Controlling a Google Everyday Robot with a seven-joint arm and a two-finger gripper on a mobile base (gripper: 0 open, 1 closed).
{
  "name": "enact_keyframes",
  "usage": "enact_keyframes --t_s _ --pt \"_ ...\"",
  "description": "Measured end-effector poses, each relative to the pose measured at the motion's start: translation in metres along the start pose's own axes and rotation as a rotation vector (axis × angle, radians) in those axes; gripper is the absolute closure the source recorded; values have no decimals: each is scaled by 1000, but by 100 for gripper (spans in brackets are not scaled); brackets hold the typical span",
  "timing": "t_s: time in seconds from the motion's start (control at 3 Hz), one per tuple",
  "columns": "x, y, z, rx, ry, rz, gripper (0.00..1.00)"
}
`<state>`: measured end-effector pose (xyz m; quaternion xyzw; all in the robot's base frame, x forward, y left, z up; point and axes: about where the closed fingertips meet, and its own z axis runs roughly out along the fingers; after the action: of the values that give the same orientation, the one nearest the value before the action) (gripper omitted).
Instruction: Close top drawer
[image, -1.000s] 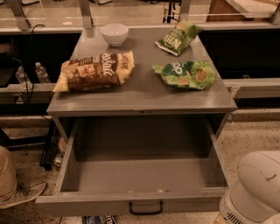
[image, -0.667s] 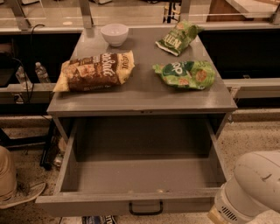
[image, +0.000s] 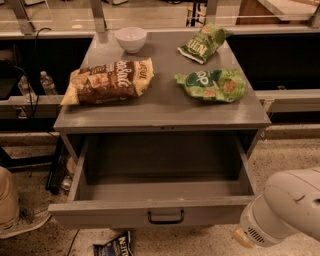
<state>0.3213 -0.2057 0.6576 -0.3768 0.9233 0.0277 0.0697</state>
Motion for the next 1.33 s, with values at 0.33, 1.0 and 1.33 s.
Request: enact_keyframes --t_s 0.33,1.0,1.33 --pt "-13 -4 4 0 -38 -24 100" --pt "-70 -16 16 19 -94 -141 100" --pt "-95 -20 30 17 -88 -193 100"
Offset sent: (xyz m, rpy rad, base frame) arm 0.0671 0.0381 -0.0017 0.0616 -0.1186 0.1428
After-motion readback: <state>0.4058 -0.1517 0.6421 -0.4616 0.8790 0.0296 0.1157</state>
